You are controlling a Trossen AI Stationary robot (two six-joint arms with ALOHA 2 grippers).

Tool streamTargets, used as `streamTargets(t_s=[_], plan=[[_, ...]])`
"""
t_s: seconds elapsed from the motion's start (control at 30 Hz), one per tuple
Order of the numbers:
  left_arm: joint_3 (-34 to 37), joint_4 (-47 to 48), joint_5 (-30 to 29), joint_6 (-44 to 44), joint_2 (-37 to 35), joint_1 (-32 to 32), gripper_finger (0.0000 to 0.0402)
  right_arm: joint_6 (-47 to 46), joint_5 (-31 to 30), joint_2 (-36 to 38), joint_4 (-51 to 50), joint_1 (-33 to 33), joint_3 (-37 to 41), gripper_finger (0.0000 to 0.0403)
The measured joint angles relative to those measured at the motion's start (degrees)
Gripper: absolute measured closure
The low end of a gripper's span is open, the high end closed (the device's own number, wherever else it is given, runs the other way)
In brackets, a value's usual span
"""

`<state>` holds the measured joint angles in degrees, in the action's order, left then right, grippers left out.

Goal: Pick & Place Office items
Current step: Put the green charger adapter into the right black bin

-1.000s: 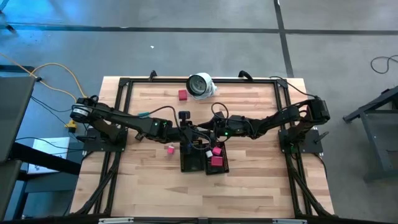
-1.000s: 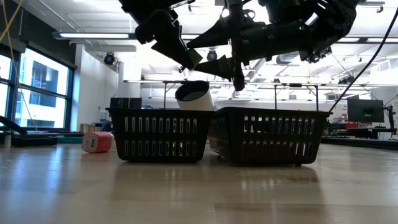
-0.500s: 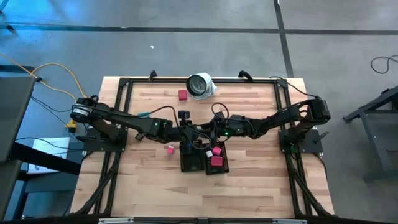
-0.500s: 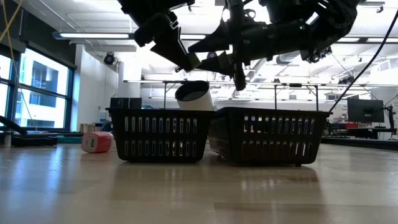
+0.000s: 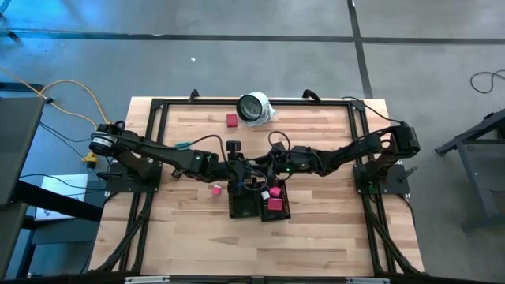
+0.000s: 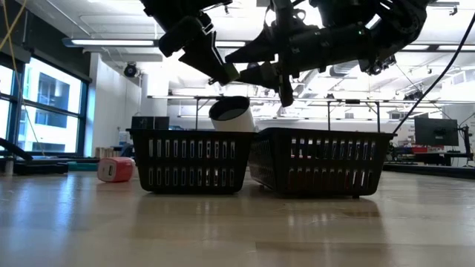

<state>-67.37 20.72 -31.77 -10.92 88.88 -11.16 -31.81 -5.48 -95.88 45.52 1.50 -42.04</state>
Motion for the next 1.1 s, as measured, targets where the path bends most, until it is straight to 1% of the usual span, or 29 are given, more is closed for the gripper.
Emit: streamTargets(t_s=[0.07,0.13,0.23,0.4,0.5,0.67,0.83,1.0,1.1], plan=[[0.0,-0.4,0.5,0.1,0.0,0.0,0.0244,0.8,0.3,0.0,0.0,0.0,0.0,0.0280],[-0.1,-3.0,1.6,-0.2,0.0,-0.1,0.0237,1.3,0.4,-0.1,0.0,0.0,0.0,0.0290],[-0.4,-4.7,1.6,-0.4,-0.1,-0.6,0.0238,1.7,0.5,-0.2,0.3,0.0,-0.1,0.0291],[-0.3,-6.4,1.0,-3.9,-0.1,-1.9,0.0247,2.0,0.7,-0.2,0.2,0.0,-0.1,0.0291],[-0.3,-5.6,-1.0,-3.7,-0.1,-2.5,0.0248,2.1,1.1,-0.2,0.1,0.0,-0.1,0.0291],[-0.2,-3.1,-6.2,-3.3,-0.5,-4.3,0.0248,3.6,1.3,-0.2,0.1,0.0,-0.1,0.0292],[-0.2,1.7,-11.1,-0.3,-4.0,-7.1,0.0247,5.1,1.3,-0.2,0.1,0.0,-0.1,0.0292],[0.1,6.5,-11.5,6.3,-9.8,-8.6,0.0247,7.2,1.2,0.8,0.1,0.0,-0.1,0.0292],[1.8,8.0,-10.7,9.7,-13.1,-8.7,0.0247,9.6,1.2,2.2,0.0,0.0,0.0,0.0292]])
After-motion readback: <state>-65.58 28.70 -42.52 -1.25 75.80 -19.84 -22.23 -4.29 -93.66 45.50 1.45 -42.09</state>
